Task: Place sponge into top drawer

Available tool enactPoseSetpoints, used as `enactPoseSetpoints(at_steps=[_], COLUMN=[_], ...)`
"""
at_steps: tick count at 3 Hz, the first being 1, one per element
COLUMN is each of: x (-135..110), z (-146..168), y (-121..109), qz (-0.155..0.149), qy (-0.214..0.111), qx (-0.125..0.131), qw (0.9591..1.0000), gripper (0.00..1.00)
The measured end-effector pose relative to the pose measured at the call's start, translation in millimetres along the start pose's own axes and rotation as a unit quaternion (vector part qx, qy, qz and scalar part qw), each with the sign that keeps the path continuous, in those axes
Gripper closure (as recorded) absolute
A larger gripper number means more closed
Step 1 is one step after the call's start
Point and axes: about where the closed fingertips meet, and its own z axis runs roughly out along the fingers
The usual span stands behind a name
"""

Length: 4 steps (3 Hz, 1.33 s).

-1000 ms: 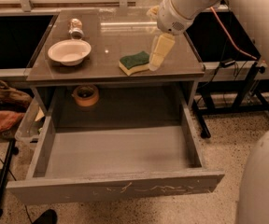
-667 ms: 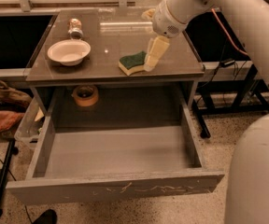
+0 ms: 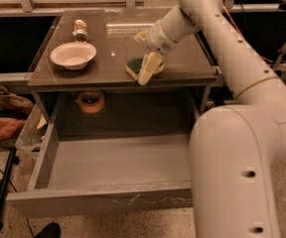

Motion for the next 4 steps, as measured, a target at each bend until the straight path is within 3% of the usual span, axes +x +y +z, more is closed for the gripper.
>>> enactPoseSetpoints(at_steps=[1,4], x=[8.4,-21.3], z=[8.7,-32.3], y=[0.8,-1.6], qz=[0.022,0.013], qy=[-0.01,0.046], qx=[-0.02,-0.023], qw=[0.9995,0.9986], gripper=[0.0,0.0])
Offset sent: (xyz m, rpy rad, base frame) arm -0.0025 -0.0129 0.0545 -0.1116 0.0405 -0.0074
